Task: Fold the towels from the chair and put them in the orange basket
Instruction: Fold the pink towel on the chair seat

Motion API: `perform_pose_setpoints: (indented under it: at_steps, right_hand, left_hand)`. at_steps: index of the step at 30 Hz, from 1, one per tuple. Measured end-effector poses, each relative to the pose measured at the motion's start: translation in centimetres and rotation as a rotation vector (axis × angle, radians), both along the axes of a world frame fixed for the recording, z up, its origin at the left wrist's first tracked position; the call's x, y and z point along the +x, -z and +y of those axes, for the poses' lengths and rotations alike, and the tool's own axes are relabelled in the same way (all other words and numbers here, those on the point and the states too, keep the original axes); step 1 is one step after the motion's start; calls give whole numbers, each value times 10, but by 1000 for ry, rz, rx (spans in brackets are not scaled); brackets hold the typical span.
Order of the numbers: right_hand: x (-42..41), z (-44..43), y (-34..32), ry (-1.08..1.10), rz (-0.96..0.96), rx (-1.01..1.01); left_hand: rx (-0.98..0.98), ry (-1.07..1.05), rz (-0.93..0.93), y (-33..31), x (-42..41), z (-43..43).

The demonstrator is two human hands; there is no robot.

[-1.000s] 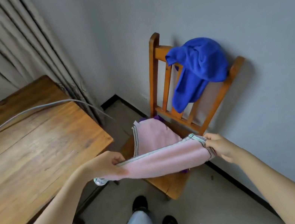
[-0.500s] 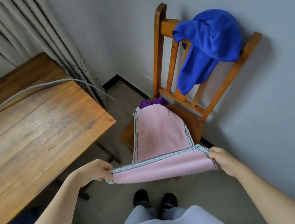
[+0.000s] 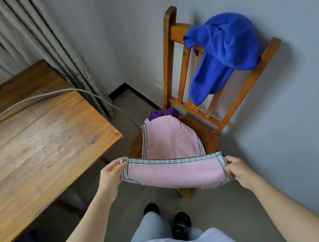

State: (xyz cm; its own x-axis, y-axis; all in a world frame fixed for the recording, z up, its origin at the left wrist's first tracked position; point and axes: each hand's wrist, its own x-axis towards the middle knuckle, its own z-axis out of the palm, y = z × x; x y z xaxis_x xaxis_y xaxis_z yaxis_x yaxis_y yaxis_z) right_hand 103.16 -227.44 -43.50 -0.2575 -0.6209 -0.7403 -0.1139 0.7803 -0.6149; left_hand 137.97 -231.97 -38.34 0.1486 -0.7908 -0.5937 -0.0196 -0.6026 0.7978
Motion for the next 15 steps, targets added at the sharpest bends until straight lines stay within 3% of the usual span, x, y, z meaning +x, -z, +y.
perform_pose_setpoints:
  at_steps: [4,8,15]
  right_hand:
    - [2,-11,3,11,-49,54]
    - [-3,-30,13,-68,94,-23]
    - [-18,-76,7,13,172,-26]
  left_hand:
    - [-15,2,-100,8,-16,-19]
    - [-6,-17,-130,20,-31,-52]
    - [18,-68,-177,41,-48,-112]
